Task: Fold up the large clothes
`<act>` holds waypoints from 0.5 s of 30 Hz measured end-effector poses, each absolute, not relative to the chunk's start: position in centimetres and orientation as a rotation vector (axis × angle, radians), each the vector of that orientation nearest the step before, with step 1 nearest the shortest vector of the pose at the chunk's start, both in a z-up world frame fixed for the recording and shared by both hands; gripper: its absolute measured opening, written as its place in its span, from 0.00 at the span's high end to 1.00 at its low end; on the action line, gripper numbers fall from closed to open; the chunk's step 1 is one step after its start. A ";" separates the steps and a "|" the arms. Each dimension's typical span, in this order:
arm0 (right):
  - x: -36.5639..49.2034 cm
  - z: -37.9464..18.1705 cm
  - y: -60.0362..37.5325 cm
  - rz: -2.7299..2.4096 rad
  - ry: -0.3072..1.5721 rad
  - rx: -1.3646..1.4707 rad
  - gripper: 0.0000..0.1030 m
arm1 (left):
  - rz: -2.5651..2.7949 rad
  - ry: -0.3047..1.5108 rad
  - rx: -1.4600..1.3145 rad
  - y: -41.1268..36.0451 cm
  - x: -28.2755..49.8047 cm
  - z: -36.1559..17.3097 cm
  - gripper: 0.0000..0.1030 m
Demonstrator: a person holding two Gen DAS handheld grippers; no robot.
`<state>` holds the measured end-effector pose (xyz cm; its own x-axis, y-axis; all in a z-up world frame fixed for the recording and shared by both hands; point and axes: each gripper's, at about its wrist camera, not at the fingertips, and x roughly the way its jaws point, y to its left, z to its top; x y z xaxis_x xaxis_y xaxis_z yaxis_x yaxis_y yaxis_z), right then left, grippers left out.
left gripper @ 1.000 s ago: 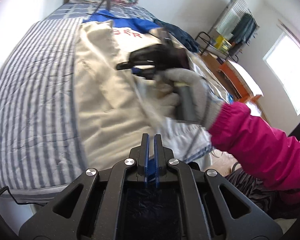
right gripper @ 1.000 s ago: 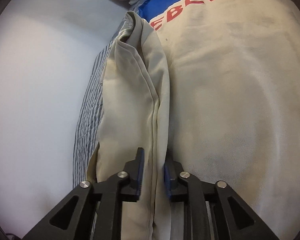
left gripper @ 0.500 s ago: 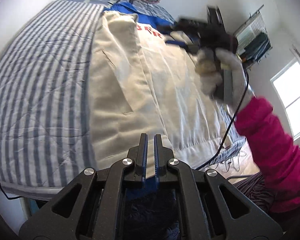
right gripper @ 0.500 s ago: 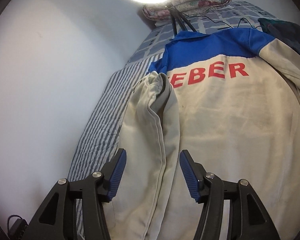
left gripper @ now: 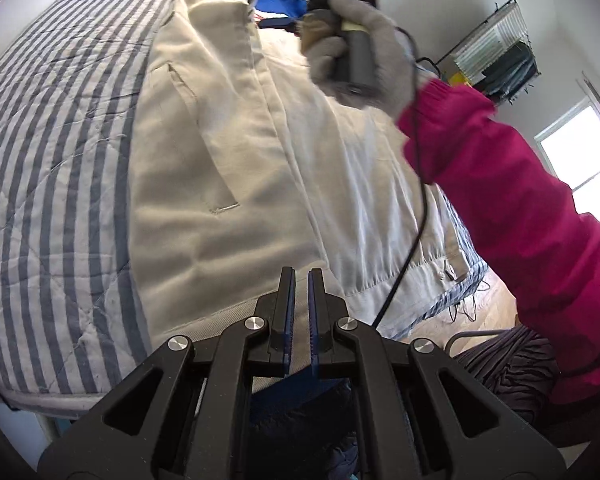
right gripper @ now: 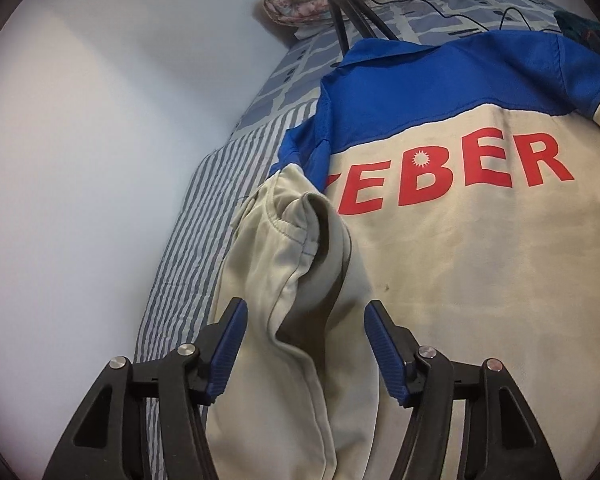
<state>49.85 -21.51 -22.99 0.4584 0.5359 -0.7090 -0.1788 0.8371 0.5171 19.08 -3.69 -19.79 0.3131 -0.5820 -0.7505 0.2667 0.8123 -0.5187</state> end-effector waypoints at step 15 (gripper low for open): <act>51.6 -24.4 -21.3 0.358 1.025 0.086 0.83 | -0.635 1.252 -0.312 -7.0 18.6 -24.5 0.98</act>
